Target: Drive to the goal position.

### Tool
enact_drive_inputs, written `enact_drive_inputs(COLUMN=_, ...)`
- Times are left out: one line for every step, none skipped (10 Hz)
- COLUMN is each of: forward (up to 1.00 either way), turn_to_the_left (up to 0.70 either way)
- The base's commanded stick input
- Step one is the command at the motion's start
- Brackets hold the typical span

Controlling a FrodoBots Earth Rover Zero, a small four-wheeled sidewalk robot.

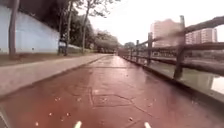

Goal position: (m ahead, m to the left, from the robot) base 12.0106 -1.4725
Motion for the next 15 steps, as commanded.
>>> enact_drive_inputs(forward=0.50, turn_to_the_left=0.38)
enact_drive_inputs(forward=0.50, turn_to_the_left=0.50)
enact_drive_inputs(forward=0.50, turn_to_the_left=0.40)
enact_drive_inputs(forward=0.50, turn_to_the_left=0.06)
enact_drive_inputs(forward=0.50, turn_to_the_left=0.00)
enact_drive_inputs(forward=0.50, turn_to_the_left=0.00)
enact_drive_inputs(forward=0.50, turn_to_the_left=0.00)
enact_drive_inputs(forward=0.50, turn_to_the_left=0.00)
enact_drive_inputs(forward=0.50, turn_to_the_left=0.00)
enact_drive_inputs(forward=0.50, turn_to_the_left=0.00)
enact_drive_inputs(forward=0.50, turn_to_the_left=0.00)
enact_drive_inputs(forward=0.50, turn_to_the_left=0.00)
enact_drive_inputs(forward=0.50, turn_to_the_left=0.00)
enact_drive_inputs(forward=0.50, turn_to_the_left=0.00)
enact_drive_inputs(forward=0.50, turn_to_the_left=0.00)
